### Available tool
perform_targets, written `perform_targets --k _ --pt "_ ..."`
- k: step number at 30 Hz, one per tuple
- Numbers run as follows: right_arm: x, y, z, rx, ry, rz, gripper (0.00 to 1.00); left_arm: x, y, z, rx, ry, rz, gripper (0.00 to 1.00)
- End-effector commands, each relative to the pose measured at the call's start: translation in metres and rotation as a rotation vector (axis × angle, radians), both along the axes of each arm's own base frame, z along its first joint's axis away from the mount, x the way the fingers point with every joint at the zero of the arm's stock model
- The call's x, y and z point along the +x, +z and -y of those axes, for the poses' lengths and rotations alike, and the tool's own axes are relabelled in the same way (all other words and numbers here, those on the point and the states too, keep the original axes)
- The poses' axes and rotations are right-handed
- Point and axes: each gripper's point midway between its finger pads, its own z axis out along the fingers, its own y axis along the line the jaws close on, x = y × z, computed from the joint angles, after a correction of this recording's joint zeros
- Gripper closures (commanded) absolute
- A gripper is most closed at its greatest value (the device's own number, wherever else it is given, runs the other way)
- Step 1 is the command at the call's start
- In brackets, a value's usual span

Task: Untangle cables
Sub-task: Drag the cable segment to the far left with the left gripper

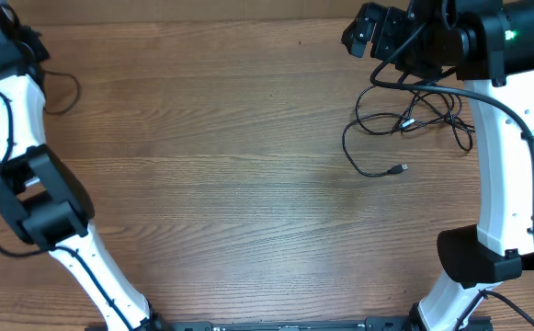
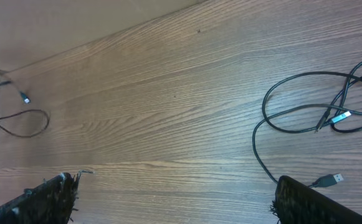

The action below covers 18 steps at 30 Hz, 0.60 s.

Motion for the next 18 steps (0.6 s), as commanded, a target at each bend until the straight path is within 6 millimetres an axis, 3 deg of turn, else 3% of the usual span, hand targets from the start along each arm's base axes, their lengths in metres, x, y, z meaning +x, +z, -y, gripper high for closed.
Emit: perform_targets --k 1,9,13,14,15,16,18 --pt "-0.001 0.010 0.003 0.002 -0.007 0.031 0.00 -0.001 -0.009 -0.014 -0.012 0.047 0.020 0.96" --pt "-0.001 0.010 0.003 0.002 -0.007 0.031 0.00 -0.034 -0.020 -0.065 -0.118 0.220 0.080 0.96" --pt "-0.001 0.010 0.003 0.002 -0.007 0.031 0.00 -0.042 -0.031 -0.069 -0.194 0.188 0.063 0.93" --pt "-0.001 0.010 0.003 0.002 -0.007 0.031 0.00 -0.042 -0.033 -0.066 -0.208 0.175 0.059 0.75" --pt "-0.001 0.010 0.003 0.002 -0.007 0.031 0.00 -0.042 -0.034 -0.065 -0.215 0.171 0.053 0.43" --pt "-0.001 0.010 0.003 0.002 -0.007 0.031 0.00 -0.044 -0.034 -0.064 -0.220 0.171 0.045 0.32" --pt "-0.001 0.010 0.003 0.002 -0.007 0.031 0.00 -0.044 -0.029 -0.061 -0.224 0.170 0.034 0.00"
